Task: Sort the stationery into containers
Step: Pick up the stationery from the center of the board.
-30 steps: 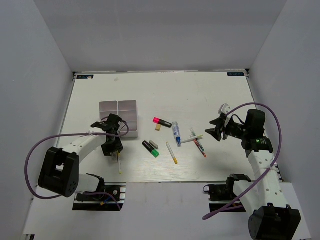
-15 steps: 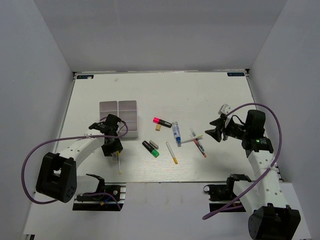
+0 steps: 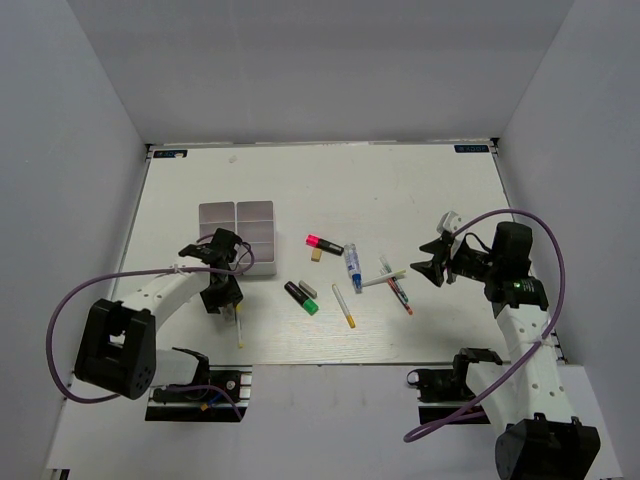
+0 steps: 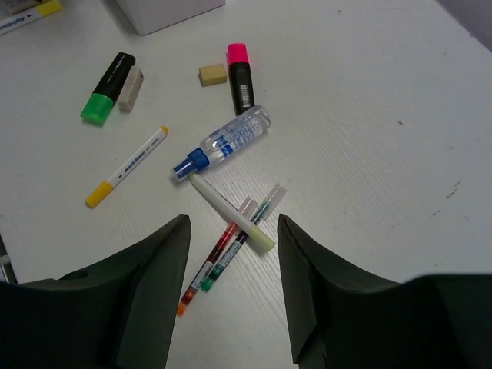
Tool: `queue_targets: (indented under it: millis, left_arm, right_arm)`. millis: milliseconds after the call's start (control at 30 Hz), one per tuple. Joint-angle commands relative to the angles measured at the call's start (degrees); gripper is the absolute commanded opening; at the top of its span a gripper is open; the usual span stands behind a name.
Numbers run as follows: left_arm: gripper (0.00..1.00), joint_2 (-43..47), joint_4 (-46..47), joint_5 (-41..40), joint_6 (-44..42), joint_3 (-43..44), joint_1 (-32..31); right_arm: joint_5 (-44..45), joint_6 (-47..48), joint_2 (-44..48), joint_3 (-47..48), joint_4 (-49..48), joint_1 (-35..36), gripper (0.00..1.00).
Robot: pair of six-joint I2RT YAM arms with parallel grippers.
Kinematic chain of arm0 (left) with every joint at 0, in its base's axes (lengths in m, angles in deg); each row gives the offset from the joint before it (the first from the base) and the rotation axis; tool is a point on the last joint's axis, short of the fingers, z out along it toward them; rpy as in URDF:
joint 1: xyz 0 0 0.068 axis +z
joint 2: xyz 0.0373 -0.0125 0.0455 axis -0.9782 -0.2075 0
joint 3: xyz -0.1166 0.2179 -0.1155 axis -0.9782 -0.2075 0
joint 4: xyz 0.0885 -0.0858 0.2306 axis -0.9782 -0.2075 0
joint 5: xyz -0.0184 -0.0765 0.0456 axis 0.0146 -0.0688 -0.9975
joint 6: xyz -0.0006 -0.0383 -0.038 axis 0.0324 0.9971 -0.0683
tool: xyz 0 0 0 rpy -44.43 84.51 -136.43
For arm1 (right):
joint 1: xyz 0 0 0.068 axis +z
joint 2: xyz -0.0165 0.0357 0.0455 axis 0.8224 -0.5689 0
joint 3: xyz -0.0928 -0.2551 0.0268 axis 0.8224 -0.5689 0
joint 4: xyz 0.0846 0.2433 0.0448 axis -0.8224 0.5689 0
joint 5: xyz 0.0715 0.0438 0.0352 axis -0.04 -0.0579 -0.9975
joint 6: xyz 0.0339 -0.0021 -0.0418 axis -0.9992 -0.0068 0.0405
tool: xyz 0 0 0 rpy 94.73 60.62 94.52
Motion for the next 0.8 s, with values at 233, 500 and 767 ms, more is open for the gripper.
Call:
queue_targets:
  millis: [233, 500, 767]
  left_arm:
    - [0.56, -1.8, 3.0, 0.6, -0.4, -0.1, -0.3]
    - [0.57, -2.4, 3.6, 1.1, -0.9, -0.7, -0.9]
    - [0.39, -3.5, 5.3, 3.9, -0.4, -1.9, -0.9]
  right_arm:
    - [-2.2, 1.3, 1.2, 1.2, 1.0, -0.6, 0.55]
    - [-2.3, 1.6, 1.0, 1.4, 1.5, -0.6, 0.55]
    - [-2.1, 2.5, 1.4, 1.3, 2.5, -0.8, 0.55]
